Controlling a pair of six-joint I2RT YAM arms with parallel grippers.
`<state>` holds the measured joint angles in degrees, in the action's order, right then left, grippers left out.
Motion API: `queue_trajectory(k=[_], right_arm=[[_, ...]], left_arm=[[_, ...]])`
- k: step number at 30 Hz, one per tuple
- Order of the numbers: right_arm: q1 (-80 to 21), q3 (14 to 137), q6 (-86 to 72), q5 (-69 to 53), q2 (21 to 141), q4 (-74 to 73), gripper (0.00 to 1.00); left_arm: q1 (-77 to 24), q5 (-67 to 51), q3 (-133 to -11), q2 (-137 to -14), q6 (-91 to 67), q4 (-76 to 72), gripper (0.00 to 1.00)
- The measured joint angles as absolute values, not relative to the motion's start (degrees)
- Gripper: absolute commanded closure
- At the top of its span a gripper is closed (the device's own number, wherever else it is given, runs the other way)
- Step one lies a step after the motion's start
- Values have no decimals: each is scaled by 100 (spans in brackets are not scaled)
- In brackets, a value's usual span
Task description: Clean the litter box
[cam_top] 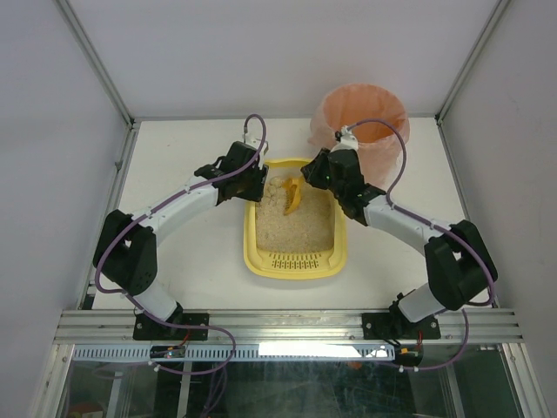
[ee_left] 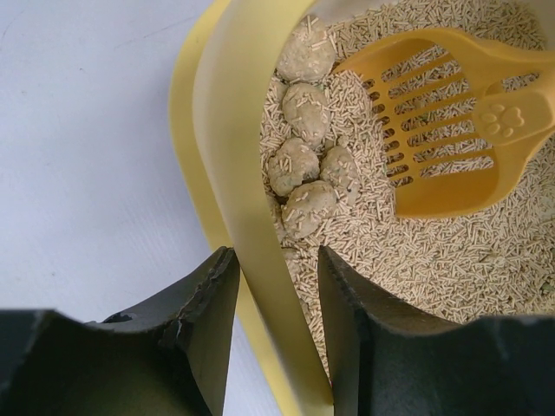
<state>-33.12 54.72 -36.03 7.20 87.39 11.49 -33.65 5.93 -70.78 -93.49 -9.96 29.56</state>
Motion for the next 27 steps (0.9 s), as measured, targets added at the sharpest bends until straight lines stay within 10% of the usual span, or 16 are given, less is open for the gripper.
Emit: queue_trajectory(k=[27], right_arm=[[-3507,6414,-2528,1800,7992,-1774,100]], left_arm=[[-3365,593,-7078,-9349,-987,2954,61]])
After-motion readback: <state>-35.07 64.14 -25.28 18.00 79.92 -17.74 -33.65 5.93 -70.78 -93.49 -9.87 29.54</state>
